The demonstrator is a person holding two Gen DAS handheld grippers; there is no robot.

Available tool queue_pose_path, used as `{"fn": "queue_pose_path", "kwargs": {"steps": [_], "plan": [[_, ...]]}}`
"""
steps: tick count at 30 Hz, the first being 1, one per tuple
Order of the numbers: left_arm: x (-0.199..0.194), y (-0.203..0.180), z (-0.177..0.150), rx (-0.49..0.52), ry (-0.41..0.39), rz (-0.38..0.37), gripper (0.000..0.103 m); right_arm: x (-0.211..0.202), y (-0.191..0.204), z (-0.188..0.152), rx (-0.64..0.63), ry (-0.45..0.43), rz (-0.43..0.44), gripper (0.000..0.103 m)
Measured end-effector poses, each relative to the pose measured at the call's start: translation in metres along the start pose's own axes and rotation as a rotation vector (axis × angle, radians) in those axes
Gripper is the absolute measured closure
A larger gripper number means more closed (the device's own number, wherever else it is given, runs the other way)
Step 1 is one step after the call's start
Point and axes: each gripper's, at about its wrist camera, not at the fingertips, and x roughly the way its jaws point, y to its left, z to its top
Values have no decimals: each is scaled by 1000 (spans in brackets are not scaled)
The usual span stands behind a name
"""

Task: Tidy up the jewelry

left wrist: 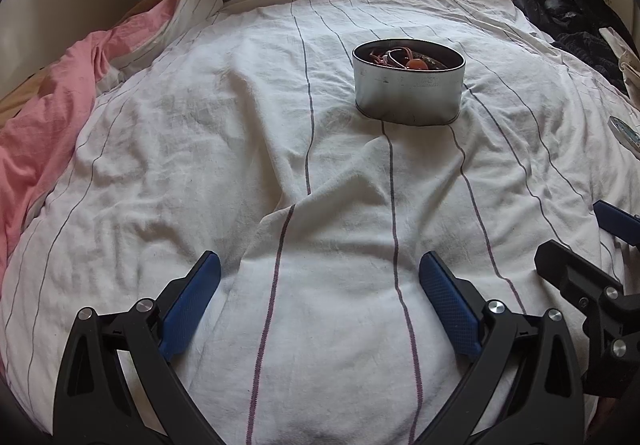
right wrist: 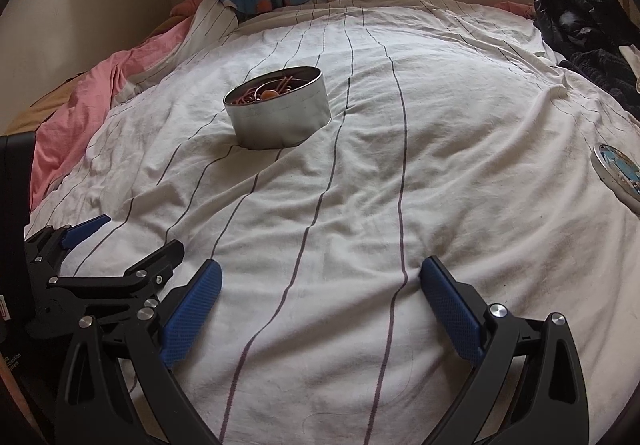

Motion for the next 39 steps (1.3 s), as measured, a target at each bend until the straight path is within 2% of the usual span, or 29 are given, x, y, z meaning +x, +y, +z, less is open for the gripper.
{"fn": "queue_pose_path", "kwargs": {"steps": [7,14,39], "plan": [[0,-1,0,0,0,1,7,2,1,-1,6,5,-24,7],[1,0,0,-2,2,-1,7,3,5,-2,-3,-1,-90,7],[0,0,0,-4,5,-2,7,4,4,-3,7,3,-118,8]]}}
